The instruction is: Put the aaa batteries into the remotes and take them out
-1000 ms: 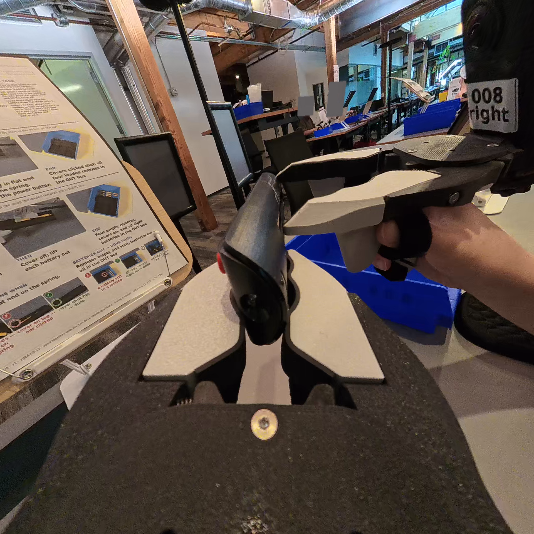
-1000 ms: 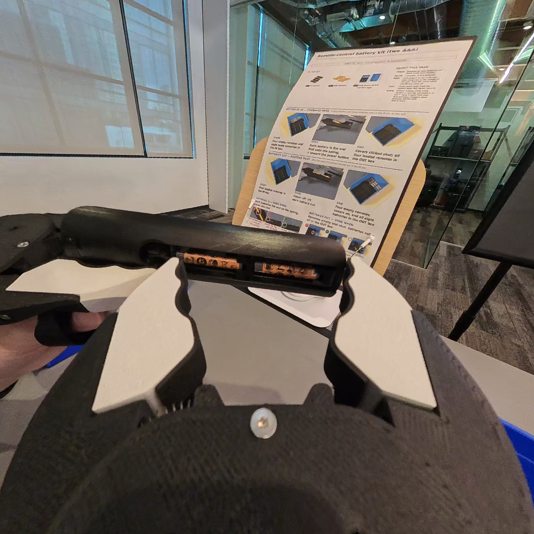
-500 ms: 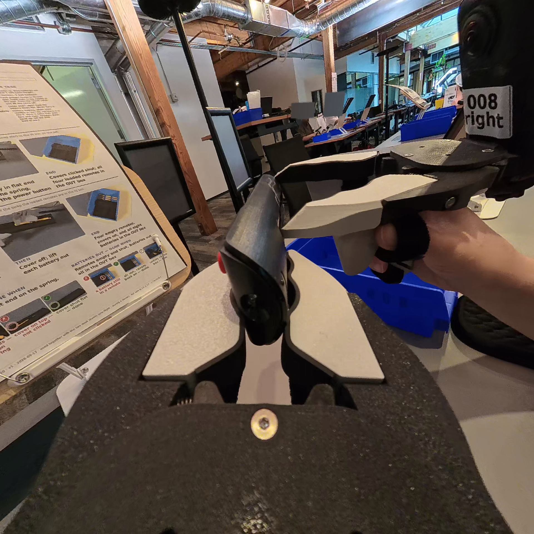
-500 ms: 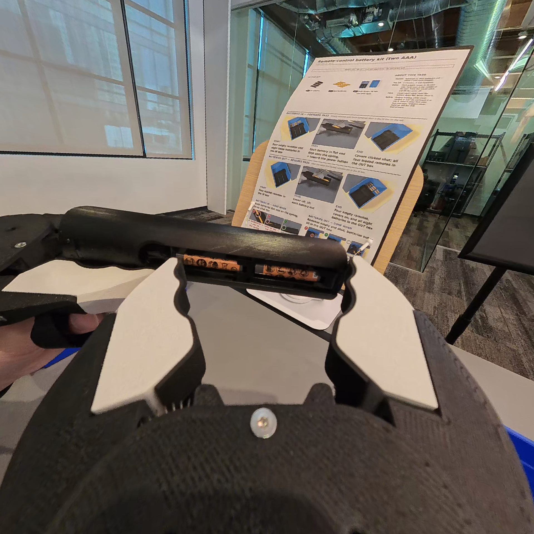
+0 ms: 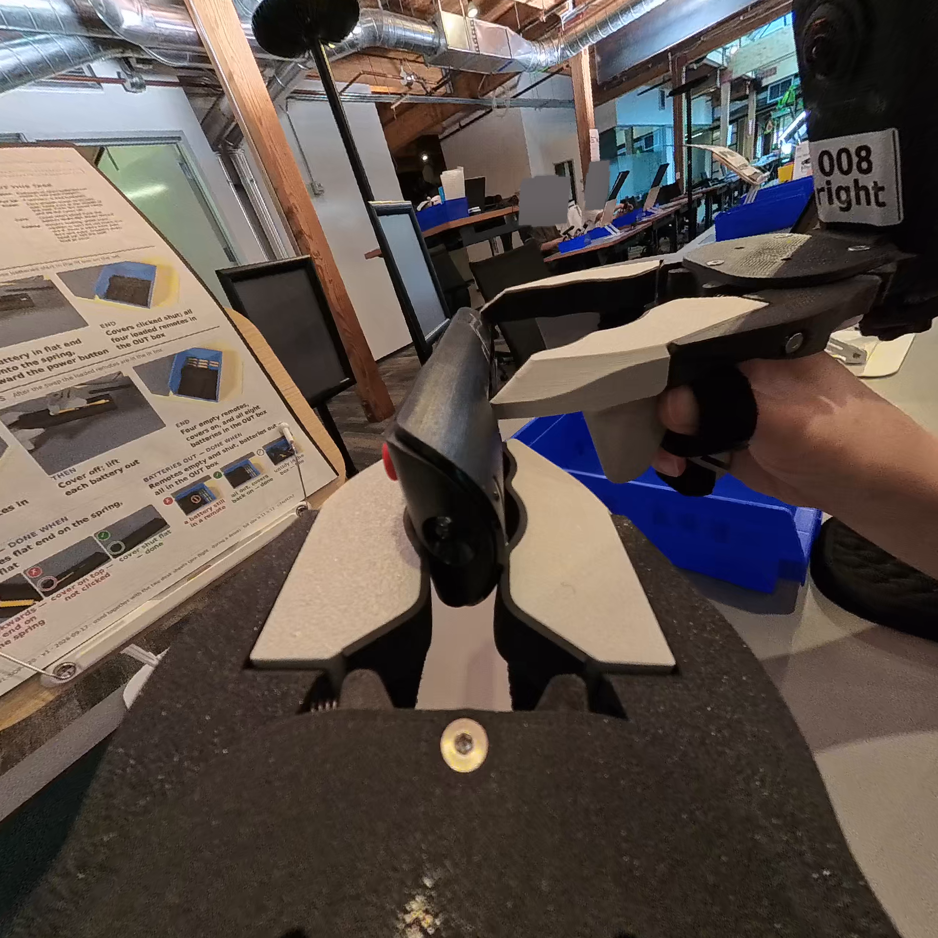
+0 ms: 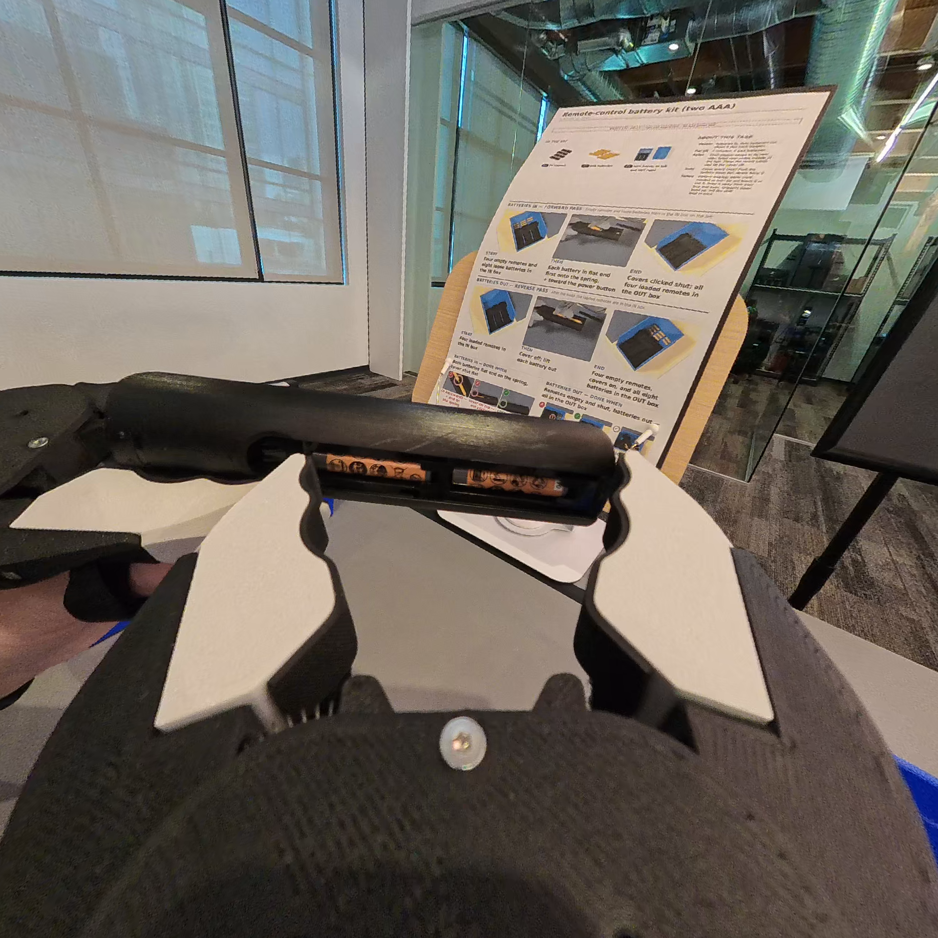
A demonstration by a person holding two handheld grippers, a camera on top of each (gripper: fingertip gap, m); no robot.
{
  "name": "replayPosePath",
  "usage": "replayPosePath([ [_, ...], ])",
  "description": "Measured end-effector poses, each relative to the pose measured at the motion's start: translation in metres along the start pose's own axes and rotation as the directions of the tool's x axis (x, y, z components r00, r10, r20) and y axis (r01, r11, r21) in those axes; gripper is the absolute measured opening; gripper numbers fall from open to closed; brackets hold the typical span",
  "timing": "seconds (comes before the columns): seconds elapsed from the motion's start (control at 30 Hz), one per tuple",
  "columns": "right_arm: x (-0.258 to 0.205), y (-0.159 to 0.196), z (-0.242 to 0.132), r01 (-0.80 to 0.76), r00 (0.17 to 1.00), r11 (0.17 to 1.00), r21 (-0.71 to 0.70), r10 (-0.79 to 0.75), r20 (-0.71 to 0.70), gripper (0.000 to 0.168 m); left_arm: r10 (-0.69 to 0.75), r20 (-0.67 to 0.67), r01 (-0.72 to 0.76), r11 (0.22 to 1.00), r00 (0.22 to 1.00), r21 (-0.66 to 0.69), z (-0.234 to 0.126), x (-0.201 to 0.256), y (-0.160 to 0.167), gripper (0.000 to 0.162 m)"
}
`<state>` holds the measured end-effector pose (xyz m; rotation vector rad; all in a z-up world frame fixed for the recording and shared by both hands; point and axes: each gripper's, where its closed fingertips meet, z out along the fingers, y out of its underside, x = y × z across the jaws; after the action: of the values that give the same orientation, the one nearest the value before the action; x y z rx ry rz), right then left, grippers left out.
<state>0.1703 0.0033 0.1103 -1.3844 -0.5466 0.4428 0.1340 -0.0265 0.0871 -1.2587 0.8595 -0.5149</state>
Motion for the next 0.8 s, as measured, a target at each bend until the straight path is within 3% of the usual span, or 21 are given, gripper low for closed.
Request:
replayPosePath([
  [0.8,-0.003,-0.011,-0.004,0.051,0.999,0.997,0.053,-0.051,0.009,0.109,0.017,-0.015,-0.016,0.999,1.0,0.05,-0.003,0.005,-0.008,0.026],
])
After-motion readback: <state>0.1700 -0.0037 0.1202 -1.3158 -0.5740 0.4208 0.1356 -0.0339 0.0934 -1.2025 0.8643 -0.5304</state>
